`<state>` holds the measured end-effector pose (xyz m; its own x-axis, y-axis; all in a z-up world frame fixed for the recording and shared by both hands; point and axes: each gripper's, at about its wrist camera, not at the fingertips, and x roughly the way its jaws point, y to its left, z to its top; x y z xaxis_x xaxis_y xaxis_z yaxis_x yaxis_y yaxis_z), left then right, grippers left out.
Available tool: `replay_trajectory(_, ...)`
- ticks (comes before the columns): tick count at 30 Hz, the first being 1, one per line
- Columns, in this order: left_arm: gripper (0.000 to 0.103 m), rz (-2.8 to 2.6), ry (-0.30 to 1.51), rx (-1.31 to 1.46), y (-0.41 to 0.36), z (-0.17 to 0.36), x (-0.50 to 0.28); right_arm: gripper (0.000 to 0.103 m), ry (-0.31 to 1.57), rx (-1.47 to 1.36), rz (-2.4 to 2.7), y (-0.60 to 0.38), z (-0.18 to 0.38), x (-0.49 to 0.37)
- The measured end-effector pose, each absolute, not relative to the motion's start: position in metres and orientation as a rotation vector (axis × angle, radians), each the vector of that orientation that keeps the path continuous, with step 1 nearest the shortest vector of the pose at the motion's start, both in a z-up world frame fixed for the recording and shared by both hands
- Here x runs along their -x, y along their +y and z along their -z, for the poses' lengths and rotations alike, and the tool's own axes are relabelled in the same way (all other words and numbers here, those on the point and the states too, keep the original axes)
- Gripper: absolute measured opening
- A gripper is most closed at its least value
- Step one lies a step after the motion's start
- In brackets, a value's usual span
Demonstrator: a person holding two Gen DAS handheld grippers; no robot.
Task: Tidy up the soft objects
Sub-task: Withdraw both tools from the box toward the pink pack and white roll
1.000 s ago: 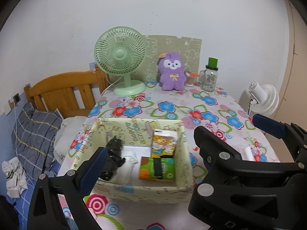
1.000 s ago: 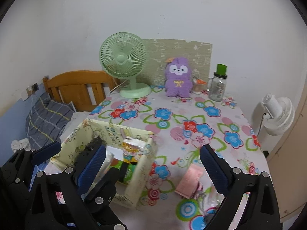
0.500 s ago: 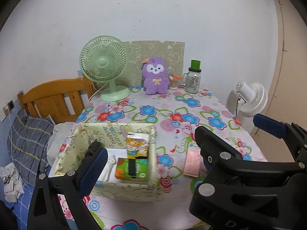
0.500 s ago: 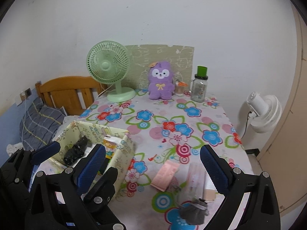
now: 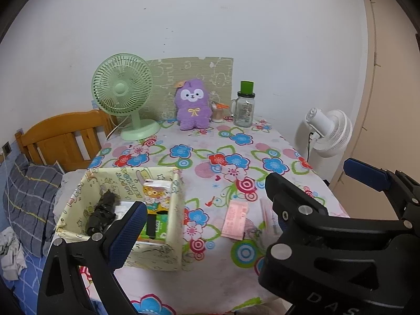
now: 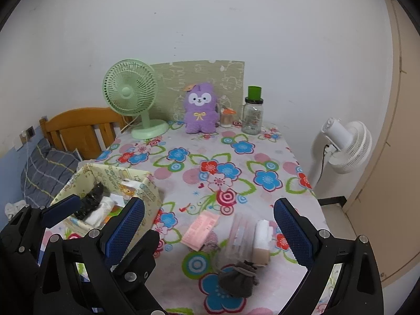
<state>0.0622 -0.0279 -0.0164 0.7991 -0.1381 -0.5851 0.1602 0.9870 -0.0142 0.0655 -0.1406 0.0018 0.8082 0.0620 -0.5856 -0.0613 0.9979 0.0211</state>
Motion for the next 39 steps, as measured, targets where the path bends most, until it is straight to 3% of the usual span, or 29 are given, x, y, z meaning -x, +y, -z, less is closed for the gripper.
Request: replay_trajectory(39, 0.102, 0.24, 0.718, -0.092, -0.088, 0.082, -0.08, 0.1, 0.714, -0.037, 0.027, -0.201, 0.068, -0.072)
